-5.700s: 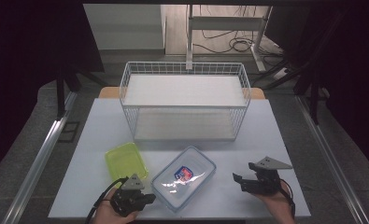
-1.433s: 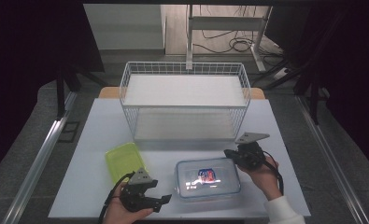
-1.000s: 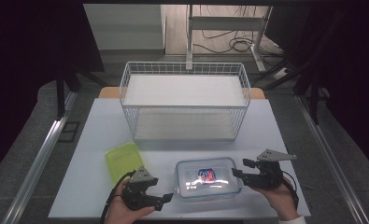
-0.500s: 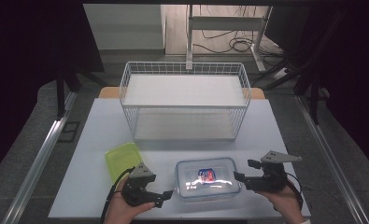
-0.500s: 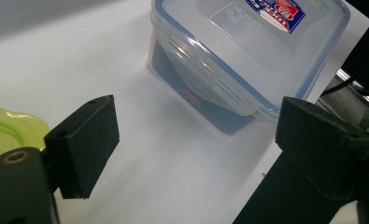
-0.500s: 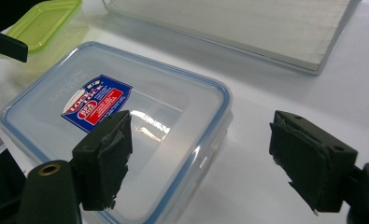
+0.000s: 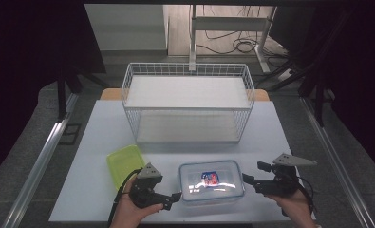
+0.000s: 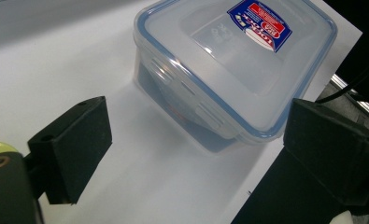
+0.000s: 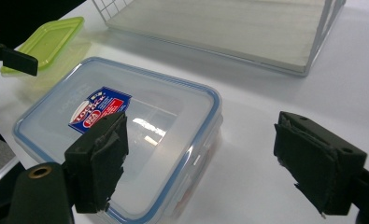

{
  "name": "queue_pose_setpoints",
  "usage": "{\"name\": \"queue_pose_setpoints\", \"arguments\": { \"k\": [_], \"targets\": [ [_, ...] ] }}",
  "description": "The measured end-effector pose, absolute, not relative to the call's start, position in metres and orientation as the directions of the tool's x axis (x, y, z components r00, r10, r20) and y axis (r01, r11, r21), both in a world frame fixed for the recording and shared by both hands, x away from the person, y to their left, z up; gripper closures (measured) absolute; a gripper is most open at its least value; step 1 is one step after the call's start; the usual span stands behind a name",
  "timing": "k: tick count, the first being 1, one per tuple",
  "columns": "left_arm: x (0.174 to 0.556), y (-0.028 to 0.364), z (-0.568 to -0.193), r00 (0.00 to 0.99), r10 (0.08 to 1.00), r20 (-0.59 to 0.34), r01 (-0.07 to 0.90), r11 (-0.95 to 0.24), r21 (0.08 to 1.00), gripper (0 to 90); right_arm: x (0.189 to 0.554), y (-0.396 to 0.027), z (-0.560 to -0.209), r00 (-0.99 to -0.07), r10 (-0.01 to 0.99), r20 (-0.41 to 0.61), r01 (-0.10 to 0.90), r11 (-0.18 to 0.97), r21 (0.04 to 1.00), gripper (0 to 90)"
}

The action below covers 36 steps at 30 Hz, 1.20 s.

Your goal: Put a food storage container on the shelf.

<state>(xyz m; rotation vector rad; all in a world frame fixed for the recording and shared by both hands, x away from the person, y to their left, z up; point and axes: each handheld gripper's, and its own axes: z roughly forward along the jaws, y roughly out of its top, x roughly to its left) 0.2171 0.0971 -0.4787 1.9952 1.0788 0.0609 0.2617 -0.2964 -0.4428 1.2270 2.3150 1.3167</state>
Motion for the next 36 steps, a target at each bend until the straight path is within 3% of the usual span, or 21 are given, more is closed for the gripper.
{"name": "queue_pose_setpoints", "arguments": {
  "k": [6,23,31,36],
  "targets": [
    [0.222,0.093,-0.478,0.613,0.705,-0.358,0.688,-0.254,0.679,5.3,0.26,-0.298,-0.443,-0.603,0.757,0.252,0.601,0.223,0.768,19.1],
    [0.24,0.077,-0.489,0.529,0.652,-0.543,0.792,-0.15,0.591,5.6,0.26,-0.296,-0.447,-0.609,0.761,0.224,0.59,0.245,0.769,19.2],
    [0.241,0.071,-0.497,0.532,0.657,-0.534,0.799,-0.183,0.572,5.5,0.261,-0.296,-0.448,-0.604,0.768,0.213,0.589,0.25,0.769,19.3],
    [0.244,0.069,-0.506,0.5,0.64,-0.584,0.833,-0.171,0.525,5.3,0.261,-0.297,-0.448,-0.601,0.772,0.208,0.586,0.248,0.772,19.3]
  ]
}}
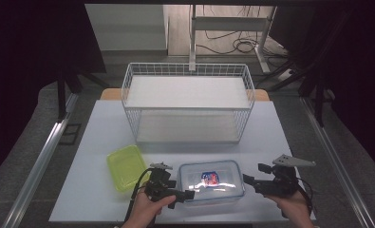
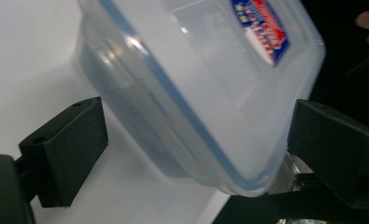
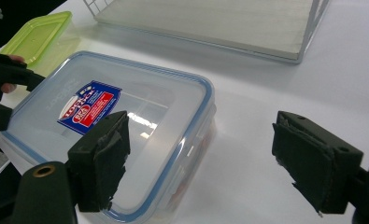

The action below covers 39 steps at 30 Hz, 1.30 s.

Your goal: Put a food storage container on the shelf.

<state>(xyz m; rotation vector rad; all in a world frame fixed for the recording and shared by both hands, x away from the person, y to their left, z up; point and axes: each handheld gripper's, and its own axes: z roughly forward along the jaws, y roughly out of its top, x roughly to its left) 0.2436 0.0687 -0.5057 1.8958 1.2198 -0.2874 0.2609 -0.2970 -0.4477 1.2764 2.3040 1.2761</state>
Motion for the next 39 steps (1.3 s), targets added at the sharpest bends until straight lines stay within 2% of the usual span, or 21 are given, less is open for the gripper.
{"name": "queue_pose_setpoints", "arguments": {
  "k": [11,14,16,21,28,33,39],
  "targets": [
    [0.249,0.065,-0.512,0.499,0.632,-0.593,0.839,-0.179,0.514,6.5,0.262,-0.299,-0.45,-0.592,0.779,0.209,0.592,0.243,0.769,19.4],
    [0.25,0.065,-0.512,0.503,0.619,-0.603,0.835,-0.169,0.523,11.5,0.264,-0.297,-0.453,-0.593,0.771,0.233,0.609,0.24,0.756,19.3],
    [0.249,0.065,-0.512,0.507,0.618,-0.601,0.834,-0.175,0.523,11.6,0.265,-0.296,-0.454,-0.595,0.765,0.246,0.618,0.24,0.749,19.1],
    [0.249,0.068,-0.51,0.5,0.62,-0.604,0.835,-0.16,0.527,16.8,0.272,-0.288,-0.464,-0.599,0.726,0.338,0.676,0.231,0.7,18.3],
    [0.249,0.069,-0.51,0.503,0.619,-0.603,0.833,-0.159,0.531,17.4,0.285,-0.282,-0.481,-0.587,0.672,0.451,0.745,0.23,0.627,17.9],
    [0.248,0.069,-0.51,0.507,0.621,-0.598,0.829,-0.159,0.536,17.5,0.289,-0.276,-0.489,-0.578,0.659,0.481,0.771,0.249,0.586,17.4],
    [0.247,0.068,-0.51,0.509,0.623,-0.594,0.826,-0.159,0.54,17.6,0.299,-0.273,-0.499,-0.53,0.614,0.585,0.828,0.225,0.515,15.1]
  ]
}}
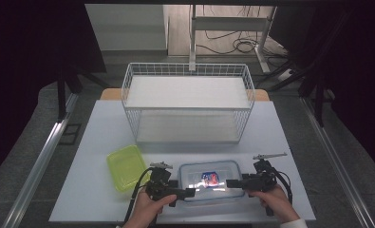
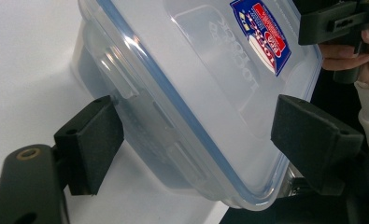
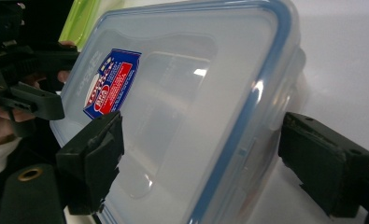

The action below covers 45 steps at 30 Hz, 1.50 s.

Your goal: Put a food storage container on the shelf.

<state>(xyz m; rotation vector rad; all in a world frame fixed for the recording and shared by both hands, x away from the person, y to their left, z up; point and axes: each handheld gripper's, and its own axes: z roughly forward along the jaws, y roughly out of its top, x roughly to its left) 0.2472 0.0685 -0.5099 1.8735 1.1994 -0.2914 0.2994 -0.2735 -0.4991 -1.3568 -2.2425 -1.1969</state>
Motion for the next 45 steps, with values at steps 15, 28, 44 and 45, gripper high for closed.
{"name": "queue_pose_setpoints", "arguments": {
  "k": [15,28,44,45],
  "targets": [
    [0.241,0.066,-0.507,0.526,0.636,-0.565,0.808,-0.166,0.566,17.7,0.295,-0.29,-0.497,-0.482,0.589,0.649,0.859,0.171,0.482,34.2],
    [0.228,0.074,-0.503,0.537,0.63,-0.562,0.78,-0.117,0.614,31.1,0.286,-0.297,-0.491,-0.503,0.569,0.65,0.845,0.165,0.509,42.5],
    [0.221,0.08,-0.503,0.534,0.616,-0.579,0.771,-0.074,0.632,40.8,0.279,-0.301,-0.489,-0.523,0.553,0.648,0.83,0.158,0.535,46.7],
    [0.221,0.081,-0.502,0.537,0.614,-0.579,0.77,-0.075,0.634,41.3,0.279,-0.301,-0.489,-0.525,0.553,0.647,0.828,0.157,0.538,46.8]
  ]
}}
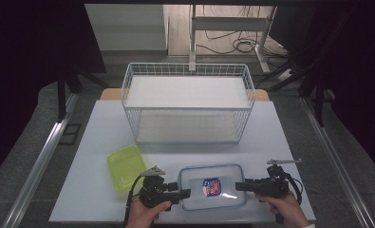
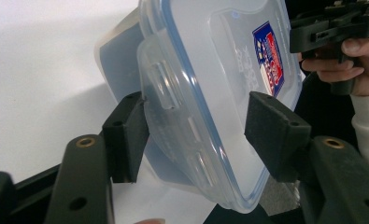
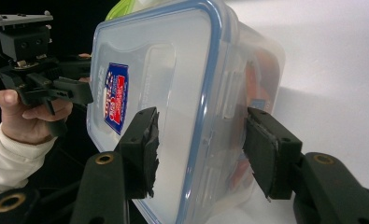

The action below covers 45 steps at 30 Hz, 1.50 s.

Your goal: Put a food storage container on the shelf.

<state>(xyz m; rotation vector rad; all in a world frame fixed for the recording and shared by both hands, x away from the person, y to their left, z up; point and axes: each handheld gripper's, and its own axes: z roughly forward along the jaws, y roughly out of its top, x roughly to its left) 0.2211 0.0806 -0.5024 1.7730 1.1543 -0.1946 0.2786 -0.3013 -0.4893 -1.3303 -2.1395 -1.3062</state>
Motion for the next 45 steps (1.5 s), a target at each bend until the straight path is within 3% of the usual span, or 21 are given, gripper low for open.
{"name": "queue_pose_setpoints", "arguments": {
  "k": [10,45],
  "targets": [
    [0.217,0.083,-0.5,0.549,0.616,-0.565,0.753,-0.07,0.654,46.1,0.269,-0.303,-0.488,-0.534,0.548,0.644,0.817,0.137,0.56,50.0],
    [0.212,0.084,-0.483,0.581,0.635,-0.509,0.709,-0.088,0.7,47.2,0.257,-0.3,-0.471,-0.584,0.564,0.584,0.758,0.121,0.641,52.2]
  ]
}}
